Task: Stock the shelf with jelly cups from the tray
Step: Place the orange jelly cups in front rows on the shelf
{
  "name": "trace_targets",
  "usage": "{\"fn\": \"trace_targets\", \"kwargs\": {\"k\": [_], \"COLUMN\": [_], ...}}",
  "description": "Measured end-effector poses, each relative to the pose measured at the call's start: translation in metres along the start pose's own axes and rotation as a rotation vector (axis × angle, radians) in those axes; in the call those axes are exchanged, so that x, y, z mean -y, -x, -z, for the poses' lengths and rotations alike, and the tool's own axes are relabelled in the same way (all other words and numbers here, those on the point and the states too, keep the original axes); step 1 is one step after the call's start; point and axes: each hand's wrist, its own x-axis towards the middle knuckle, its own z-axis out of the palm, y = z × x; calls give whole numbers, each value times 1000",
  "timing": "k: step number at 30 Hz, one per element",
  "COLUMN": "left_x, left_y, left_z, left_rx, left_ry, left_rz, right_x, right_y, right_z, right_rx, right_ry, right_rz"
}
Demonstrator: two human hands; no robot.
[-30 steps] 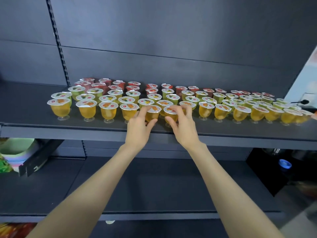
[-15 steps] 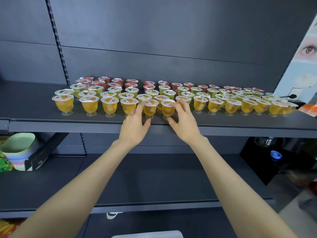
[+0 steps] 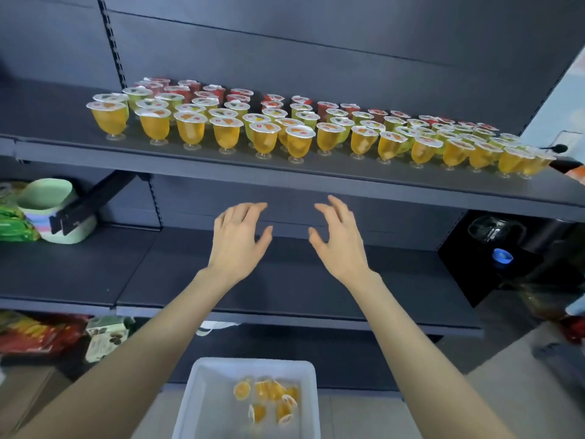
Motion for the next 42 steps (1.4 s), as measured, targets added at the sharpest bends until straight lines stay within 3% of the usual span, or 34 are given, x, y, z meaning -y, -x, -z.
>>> {"fn": "trace_targets", "kwargs": {"k": [9, 17, 24, 33, 42], "left_x": [16, 66, 135, 208, 228], "left_y": [127, 263, 354, 400, 430], "left_z": [-90, -196, -299, -424, -470], "left_rx": [230, 632, 842, 866, 675], "left_ry": [-115, -126, -52, 152, 209], "left_rz": [204, 519, 722, 815, 841], "right_x": [-73, -147, -205, -258, -265], "right_y": [105, 223, 305, 352, 376], "right_z": [-83, -220, -346, -460, -501], "right_rx": [354, 740, 899, 798, 586], "right_ry": [-48, -75, -98, -216, -239], "right_rz": [-91, -229, -378, -630, -780]}}
